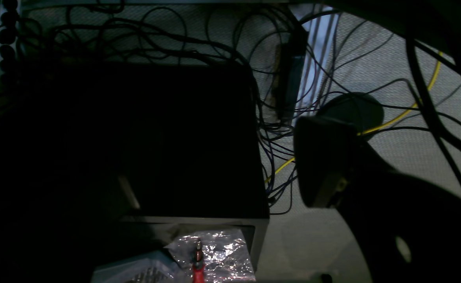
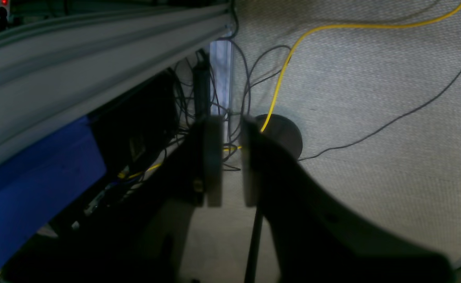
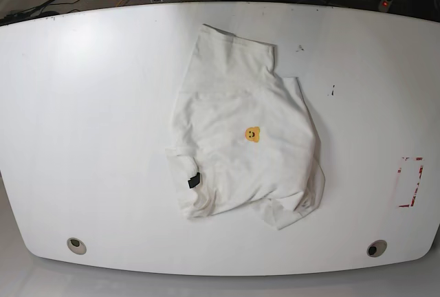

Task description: Fold the T-shirt properly

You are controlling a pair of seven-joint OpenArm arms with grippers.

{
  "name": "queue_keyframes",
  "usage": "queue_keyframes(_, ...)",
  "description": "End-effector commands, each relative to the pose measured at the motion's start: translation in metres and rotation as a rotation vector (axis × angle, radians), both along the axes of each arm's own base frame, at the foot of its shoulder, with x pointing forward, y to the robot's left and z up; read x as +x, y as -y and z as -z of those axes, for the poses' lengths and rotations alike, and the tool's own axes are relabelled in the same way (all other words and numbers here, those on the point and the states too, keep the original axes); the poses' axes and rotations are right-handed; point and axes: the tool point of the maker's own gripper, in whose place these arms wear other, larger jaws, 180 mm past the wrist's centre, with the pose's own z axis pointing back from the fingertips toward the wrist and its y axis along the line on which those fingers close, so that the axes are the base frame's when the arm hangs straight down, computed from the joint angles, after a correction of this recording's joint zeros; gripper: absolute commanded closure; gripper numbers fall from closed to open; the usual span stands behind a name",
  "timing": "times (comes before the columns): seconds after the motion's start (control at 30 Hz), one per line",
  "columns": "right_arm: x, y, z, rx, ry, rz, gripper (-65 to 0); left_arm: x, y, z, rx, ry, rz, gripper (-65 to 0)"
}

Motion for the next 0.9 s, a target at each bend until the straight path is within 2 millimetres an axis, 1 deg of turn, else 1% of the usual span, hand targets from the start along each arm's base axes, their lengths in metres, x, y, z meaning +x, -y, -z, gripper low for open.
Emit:
queue_keyframes(0.0, 0.001, 0.009, 0.000, -0.013, 0.007, 0.011, -8.0, -0.005, -0.006, -0.001, 0.012, -0.010, -0.002, -47.9)
queue_keyframes(0.03, 0.008, -0.002, 0.000, 0.002, 0.019, -0.009, -7.9, 0.005, 0.001, 0.000, -0.001, 0.014, 0.006, -48.3)
queue_keyframes(0.43, 0.009, -0.002, 0.000, 0.002, 0.021, -0.011, -7.6, 0.006, 0.001, 0.000, 0.000, 0.018, -0.001, -48.3)
queue_keyframes(0.53, 0.007, -0.002, 0.000, 0.003, 0.019, -0.011, -7.6, 0.020, 0.002, -0.001, -0.003, 0.057, 0.002, -48.3)
queue_keyframes(0.67, 0.005, -0.002, 0.000, 0.003, 0.015, -0.008, -7.5, 0.016, 0.004, -0.004, -0.008, 0.084, 0.009, -48.3)
queue_keyframes(0.77, -0.003, -0.003, -0.001, 0.005, 0.009, -0.003, -7.5, 0.007, 0.006, -0.007, -0.011, 0.083, 0.013, -48.3)
queue_keyframes(0.87, -0.003, -0.007, -0.005, 0.014, 0.033, -0.010, -7.5, 0.003, 0.005, -0.009, -0.011, 0.087, 0.017, -48.1)
